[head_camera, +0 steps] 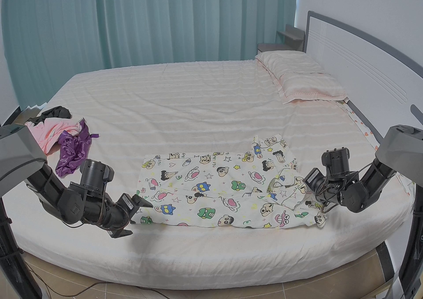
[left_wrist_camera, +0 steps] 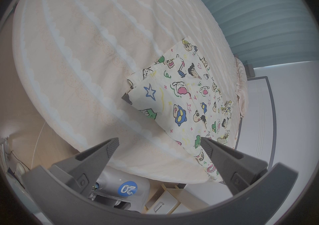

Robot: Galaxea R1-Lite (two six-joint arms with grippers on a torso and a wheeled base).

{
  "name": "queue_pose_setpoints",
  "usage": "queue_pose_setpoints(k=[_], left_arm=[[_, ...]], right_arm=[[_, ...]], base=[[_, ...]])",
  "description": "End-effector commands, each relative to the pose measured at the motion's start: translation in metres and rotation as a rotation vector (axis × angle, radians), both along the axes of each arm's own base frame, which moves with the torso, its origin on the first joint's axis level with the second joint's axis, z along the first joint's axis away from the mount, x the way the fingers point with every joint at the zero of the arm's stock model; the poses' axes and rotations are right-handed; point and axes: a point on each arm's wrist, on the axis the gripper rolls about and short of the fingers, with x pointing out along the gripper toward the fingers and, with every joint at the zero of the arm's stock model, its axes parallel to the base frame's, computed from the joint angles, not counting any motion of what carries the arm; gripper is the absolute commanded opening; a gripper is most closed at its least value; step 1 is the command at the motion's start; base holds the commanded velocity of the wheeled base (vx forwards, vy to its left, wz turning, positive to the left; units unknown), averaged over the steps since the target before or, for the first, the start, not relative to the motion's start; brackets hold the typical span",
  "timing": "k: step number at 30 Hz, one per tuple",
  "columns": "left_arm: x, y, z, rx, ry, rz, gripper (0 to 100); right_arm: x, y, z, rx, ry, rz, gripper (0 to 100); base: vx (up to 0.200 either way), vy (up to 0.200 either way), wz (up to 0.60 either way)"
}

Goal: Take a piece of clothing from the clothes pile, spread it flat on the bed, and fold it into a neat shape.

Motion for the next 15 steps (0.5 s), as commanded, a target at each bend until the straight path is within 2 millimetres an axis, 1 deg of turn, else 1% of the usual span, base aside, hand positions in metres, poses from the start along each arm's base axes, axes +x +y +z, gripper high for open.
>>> queue_pose_setpoints(k=[1, 5, 7, 8, 9, 10, 11, 13, 15], left_arm=[[0.000, 0.000, -0.001, 0.000, 0.003, 0.000, 100], [0.000, 0.000, -0.001, 0.000, 0.003, 0.000, 100], [0.000, 0.000, -0.001, 0.000, 0.003, 0.000, 100], [0.000, 0.000, -0.001, 0.000, 0.003, 0.000, 100], [0.000, 0.000, -0.001, 0.000, 0.003, 0.000, 100], [0.000, 0.000, -0.001, 0.000, 0.003, 0.000, 100], [0.000, 0.000, -0.001, 0.000, 0.003, 0.000, 100], [0.000, 0.000, -0.001, 0.000, 0.003, 0.000, 100], [0.000, 0.000, -0.001, 0.000, 0.003, 0.000, 100]], right_arm=[[-0.007, 0.003, 0.036, -0.003, -0.083, 0.030, 0], [-0.018, 0.010, 0.054, -0.015, -0.068, 0.064, 0], [-0.018, 0.010, 0.055, -0.015, -0.068, 0.064, 0], [-0.025, 0.014, 0.066, -0.016, -0.075, 0.080, 0], [-0.028, 0.015, 0.070, -0.016, -0.076, 0.084, 0], [-0.028, 0.015, 0.070, -0.016, -0.076, 0.084, 0], [-0.034, 0.017, 0.078, -0.019, -0.068, 0.098, 0], [-0.039, 0.019, 0.086, -0.026, -0.052, 0.112, 0], [-0.040, 0.019, 0.086, -0.026, -0.050, 0.112, 0]], base=[[0.000, 0.000, 0.00], [0.000, 0.000, 0.00], [0.000, 0.000, 0.00], [0.000, 0.000, 0.00], [0.000, 0.000, 0.00], [0.000, 0.000, 0.00], [0.000, 0.000, 0.00], [0.000, 0.000, 0.00], [0.000, 0.000, 0.00]])
